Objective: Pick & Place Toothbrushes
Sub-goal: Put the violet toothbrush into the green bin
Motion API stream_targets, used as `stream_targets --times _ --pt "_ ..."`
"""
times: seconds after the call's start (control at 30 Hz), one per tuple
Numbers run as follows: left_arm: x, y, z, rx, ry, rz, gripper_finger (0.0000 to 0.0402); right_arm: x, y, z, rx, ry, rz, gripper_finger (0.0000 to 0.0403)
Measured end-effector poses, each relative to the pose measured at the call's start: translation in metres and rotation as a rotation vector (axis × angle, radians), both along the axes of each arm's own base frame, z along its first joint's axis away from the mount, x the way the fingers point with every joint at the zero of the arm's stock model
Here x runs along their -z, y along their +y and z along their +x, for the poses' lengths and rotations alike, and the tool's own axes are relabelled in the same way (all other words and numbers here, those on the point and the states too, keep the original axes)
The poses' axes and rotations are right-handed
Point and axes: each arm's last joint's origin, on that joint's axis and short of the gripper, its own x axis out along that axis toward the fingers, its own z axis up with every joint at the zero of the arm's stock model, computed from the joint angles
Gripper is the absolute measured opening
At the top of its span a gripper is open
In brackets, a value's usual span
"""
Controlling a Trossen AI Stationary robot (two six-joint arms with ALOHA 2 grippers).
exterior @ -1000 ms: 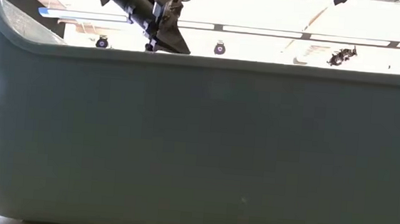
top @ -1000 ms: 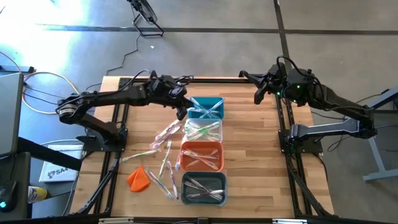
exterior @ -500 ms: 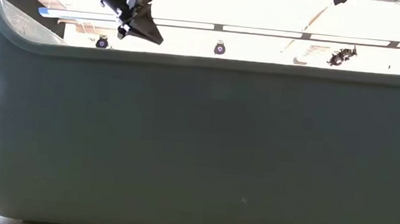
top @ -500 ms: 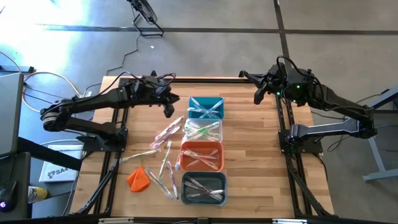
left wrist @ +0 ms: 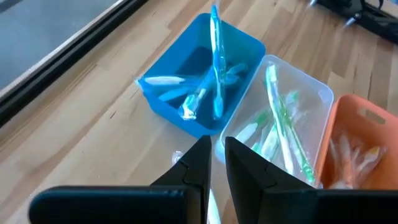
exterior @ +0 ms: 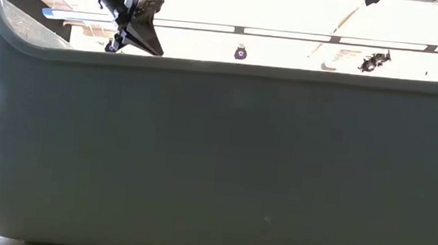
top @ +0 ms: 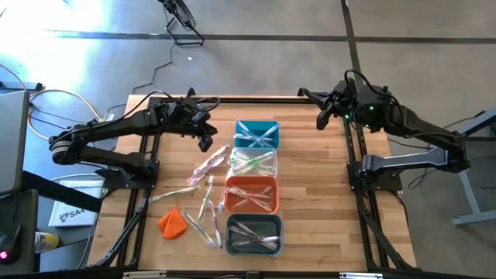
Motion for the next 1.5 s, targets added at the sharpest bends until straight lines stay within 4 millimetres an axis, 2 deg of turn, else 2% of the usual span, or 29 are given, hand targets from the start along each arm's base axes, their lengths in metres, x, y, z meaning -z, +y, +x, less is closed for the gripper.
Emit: stream_targets --times 0.53,1.5 --pt "0.0001 0.0016 -0.0004 -0.063 0.003 0.009 0.0044 0.0005 -0.0004 0.0009 0.003 0.003 0.000 0.0004" --pt "0.0002 0.0002 0.0003 -0.016 -0.005 -0.016 0.0044 0.0005 -0.0003 0.0010 0.001 0.003 0.001 0.0004"
